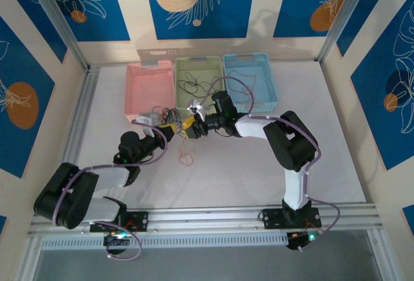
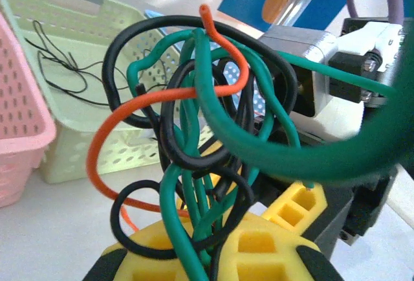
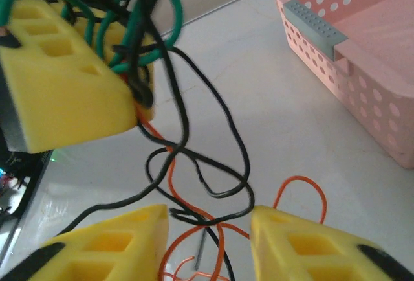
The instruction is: Untangle the cables
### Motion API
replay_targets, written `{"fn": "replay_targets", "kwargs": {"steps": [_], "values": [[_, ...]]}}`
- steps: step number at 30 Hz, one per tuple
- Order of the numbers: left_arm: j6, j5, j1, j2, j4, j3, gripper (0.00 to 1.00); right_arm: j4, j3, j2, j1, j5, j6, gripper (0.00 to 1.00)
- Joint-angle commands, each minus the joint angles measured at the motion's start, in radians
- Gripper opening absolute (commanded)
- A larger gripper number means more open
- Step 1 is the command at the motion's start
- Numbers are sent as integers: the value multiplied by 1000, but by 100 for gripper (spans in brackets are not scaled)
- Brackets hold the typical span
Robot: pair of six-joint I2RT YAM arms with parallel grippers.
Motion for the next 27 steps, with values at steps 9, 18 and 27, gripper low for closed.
{"fn": "replay_targets", "kwargs": {"steps": [9, 18, 27], "values": [[23, -133, 14, -85, -120, 7, 0, 26, -39, -72, -80, -10, 47, 0], [14, -357, 14, -154, -296, 9, 0, 198, -188, -189, -225, 445, 280, 0], [3, -404, 15, -163, -294, -4, 0, 204, -191, -196, -183, 418, 237, 34]]}}
